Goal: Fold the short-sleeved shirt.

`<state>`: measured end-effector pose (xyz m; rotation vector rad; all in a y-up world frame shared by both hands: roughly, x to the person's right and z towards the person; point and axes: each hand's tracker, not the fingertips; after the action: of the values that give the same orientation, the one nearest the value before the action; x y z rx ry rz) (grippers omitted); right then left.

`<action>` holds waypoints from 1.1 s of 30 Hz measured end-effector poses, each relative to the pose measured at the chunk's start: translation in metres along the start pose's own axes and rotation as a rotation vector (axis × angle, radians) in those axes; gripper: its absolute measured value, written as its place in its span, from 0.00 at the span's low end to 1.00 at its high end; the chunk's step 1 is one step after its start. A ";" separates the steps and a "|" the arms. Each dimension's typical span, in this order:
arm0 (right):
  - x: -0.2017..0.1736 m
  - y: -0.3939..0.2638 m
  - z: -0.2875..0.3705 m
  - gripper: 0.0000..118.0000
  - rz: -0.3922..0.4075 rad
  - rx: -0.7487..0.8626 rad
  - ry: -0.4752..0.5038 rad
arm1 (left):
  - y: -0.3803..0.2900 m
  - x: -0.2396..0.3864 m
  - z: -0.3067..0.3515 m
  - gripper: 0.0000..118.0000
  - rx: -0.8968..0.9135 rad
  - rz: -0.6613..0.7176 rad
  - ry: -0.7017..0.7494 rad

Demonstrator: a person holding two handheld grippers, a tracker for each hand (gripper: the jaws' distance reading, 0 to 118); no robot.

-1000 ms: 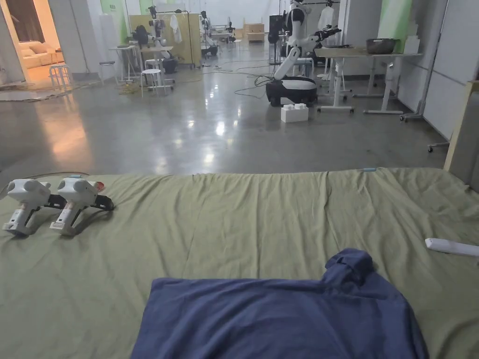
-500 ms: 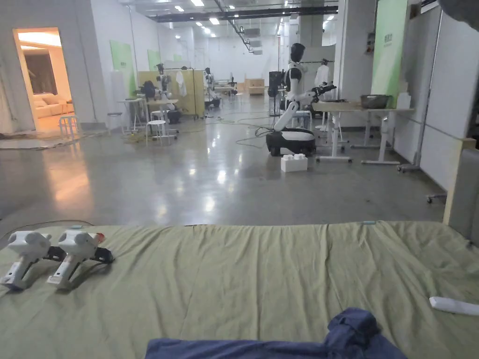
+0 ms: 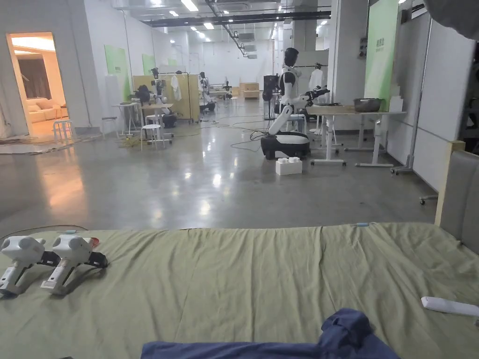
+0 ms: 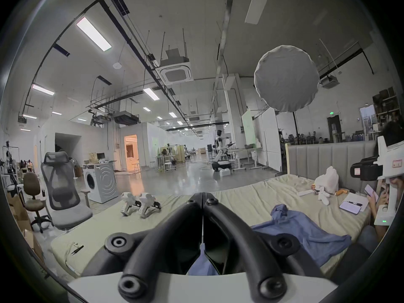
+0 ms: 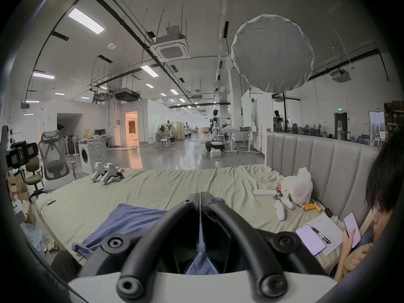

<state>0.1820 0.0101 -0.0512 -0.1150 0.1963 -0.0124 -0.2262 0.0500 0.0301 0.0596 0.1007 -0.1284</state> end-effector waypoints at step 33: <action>0.011 -0.057 -0.003 0.00 -0.096 -0.241 0.051 | -0.239 -0.082 -0.081 0.58 -0.930 0.351 -0.081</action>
<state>0.1917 -0.0467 -0.0492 -0.3645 0.2430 -0.0880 -0.3458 -0.1707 -0.0549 -0.8530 0.0598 0.2746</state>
